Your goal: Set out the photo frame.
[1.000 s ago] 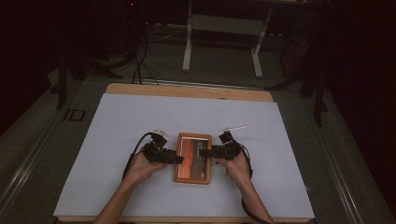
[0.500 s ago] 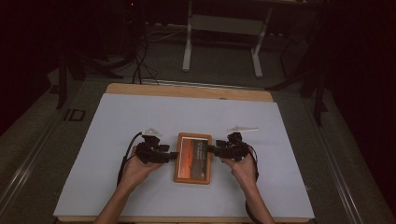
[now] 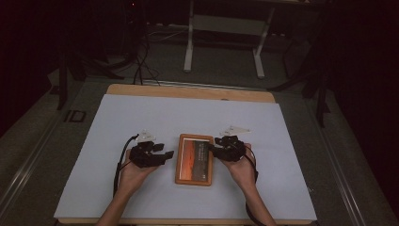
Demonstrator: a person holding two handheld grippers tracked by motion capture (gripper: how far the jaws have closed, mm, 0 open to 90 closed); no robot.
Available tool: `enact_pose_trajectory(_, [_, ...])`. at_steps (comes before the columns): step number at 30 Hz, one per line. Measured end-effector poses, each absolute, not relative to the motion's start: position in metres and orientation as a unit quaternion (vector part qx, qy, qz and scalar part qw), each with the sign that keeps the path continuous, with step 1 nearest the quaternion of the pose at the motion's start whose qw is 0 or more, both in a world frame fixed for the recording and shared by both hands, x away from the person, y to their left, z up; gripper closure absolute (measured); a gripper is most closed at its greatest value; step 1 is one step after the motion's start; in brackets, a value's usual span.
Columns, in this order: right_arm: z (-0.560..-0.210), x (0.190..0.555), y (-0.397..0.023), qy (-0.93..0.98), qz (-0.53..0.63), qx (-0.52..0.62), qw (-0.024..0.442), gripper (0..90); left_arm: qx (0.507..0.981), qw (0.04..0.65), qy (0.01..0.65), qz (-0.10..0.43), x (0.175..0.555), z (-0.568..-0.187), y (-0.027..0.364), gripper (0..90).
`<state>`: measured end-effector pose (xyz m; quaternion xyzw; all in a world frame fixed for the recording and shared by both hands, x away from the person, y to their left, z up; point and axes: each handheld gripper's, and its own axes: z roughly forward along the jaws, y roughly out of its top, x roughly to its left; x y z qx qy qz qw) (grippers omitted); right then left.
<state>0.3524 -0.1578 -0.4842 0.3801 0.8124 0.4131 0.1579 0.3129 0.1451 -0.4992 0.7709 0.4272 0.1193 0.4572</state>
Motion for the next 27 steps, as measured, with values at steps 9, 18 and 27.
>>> enact_pose_trajectory(9, [-0.488, 0.354, -0.149, 0.817, 0.406, 0.359, 0.194, 89.8, 0.771, 0.460, 0.419, 0.132, 0.305, -0.494, 0.142, 44.0])
enact_pose_trajectory(18, [-0.490, 0.360, -0.142, 0.831, 0.393, 0.339, 0.201, 89.9, 0.774, 0.456, 0.419, 0.135, 0.304, -0.493, 0.142, 44.4])
enact_pose_trajectory(27, [-0.491, 0.371, -0.136, 0.838, 0.379, 0.336, 0.202, 89.9, 0.774, 0.455, 0.420, 0.134, 0.303, -0.492, 0.142, 44.2])
